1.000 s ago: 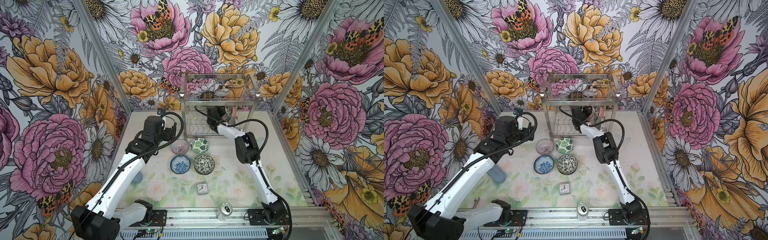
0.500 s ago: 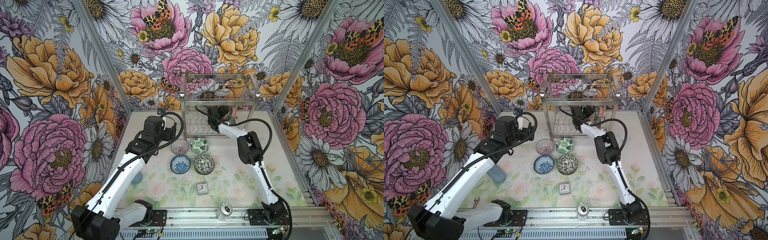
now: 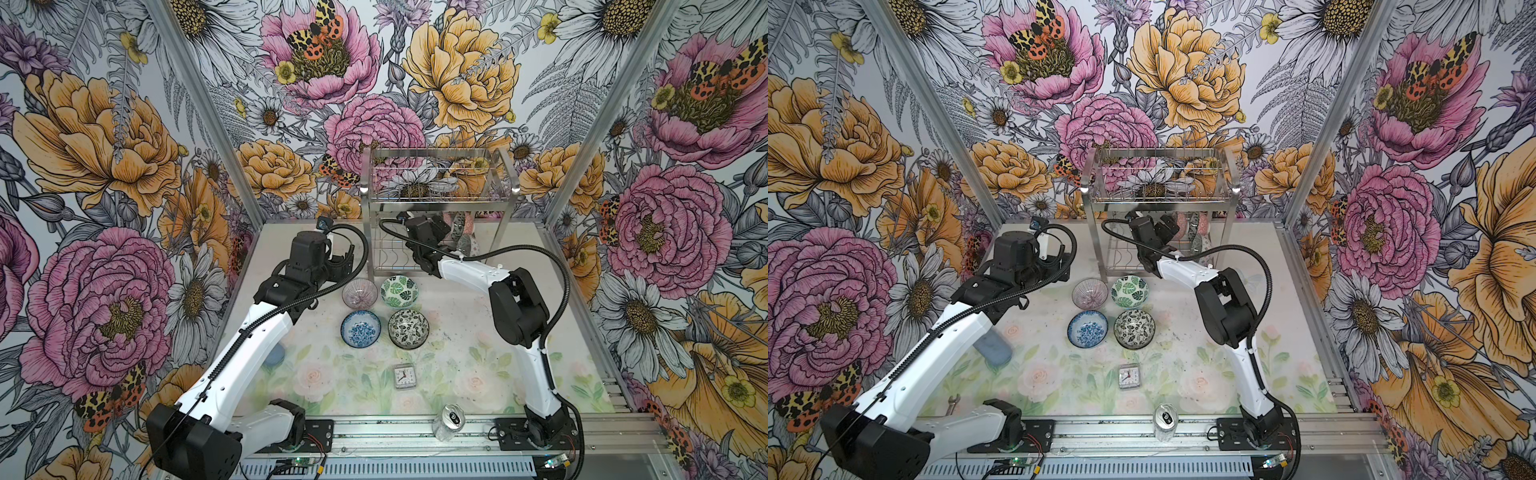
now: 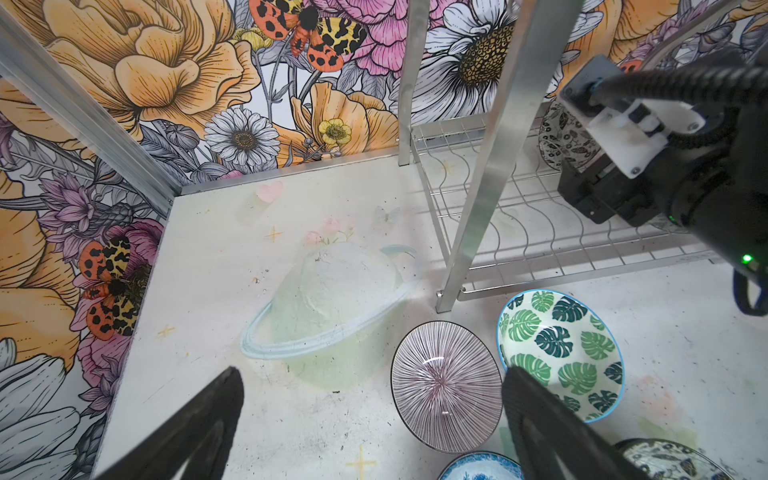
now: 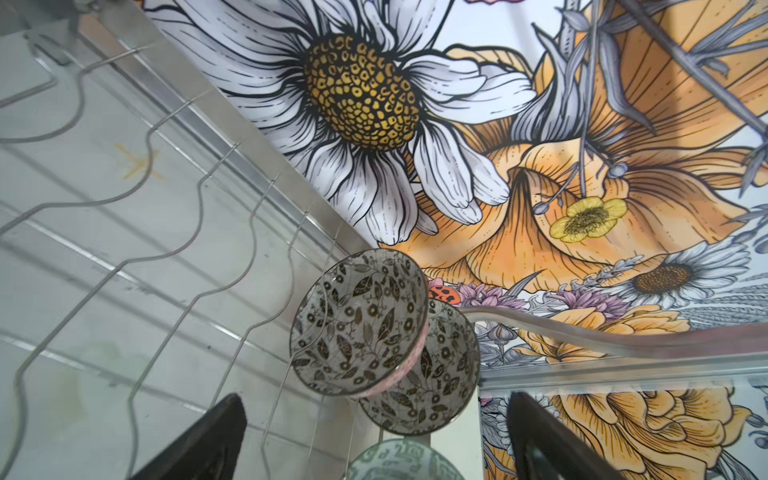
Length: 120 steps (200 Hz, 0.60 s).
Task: Load the bowls into the dish rack
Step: 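Lower the leaf bowl into a rack slot and open the right gripper, then move the left gripper to the second black-and-white leaf bowl while the right gripper withdraws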
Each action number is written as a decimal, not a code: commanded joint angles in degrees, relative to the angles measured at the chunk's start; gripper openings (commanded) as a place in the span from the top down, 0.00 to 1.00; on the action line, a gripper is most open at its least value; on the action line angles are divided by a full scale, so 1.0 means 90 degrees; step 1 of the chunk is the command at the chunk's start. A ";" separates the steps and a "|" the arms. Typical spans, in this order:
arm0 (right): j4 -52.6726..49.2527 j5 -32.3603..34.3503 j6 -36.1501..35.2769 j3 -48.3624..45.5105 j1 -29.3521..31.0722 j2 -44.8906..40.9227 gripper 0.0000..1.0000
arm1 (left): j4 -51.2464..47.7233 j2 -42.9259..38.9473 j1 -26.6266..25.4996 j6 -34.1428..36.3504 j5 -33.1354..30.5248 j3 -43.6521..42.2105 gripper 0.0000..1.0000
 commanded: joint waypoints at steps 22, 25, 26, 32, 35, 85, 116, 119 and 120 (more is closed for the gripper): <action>-0.0031 -0.0262 0.0672 -0.1001 0.0143 -0.1127 0.00 | 0.0154 0.0120 -0.0008 -0.0207 0.0328 -0.0041 0.01; -0.0046 -0.0263 0.0724 -0.1064 0.0155 -0.1171 0.00 | 0.0155 0.0128 -0.0008 -0.0234 0.0314 -0.0035 0.01; -0.0055 -0.0263 0.0746 -0.1084 0.0158 -0.1195 0.00 | 0.0156 0.0128 -0.0008 -0.0245 0.0311 -0.0034 0.01; -0.0103 -0.0270 0.0880 -0.1218 0.0179 -0.1322 0.00 | 0.0154 0.0147 -0.0006 -0.0293 0.0326 -0.0028 0.01; -0.0125 -0.0281 0.0946 -0.1287 0.0189 -0.1376 0.00 | 0.0157 0.0158 -0.0008 -0.0314 0.0333 -0.0025 0.01; -0.0529 -0.1003 0.2221 -0.2273 0.0226 -0.2549 0.00 | 0.0106 0.0446 -0.0278 -0.0588 0.0126 0.0115 0.01; -0.0887 -0.1371 0.2689 -0.2699 0.0187 -0.3279 0.00 | 0.0070 0.0366 -0.0445 -0.0649 -0.0259 0.0119 0.01; -0.0926 -0.1411 0.2735 -0.2736 0.0184 -0.3358 0.00 | 0.0066 0.0367 -0.0463 -0.0677 -0.0279 0.0104 0.01; -0.0939 -0.1418 0.2748 -0.2745 0.0178 -0.3382 0.00 | 0.0068 0.0365 -0.0475 -0.0687 -0.0283 0.0099 0.02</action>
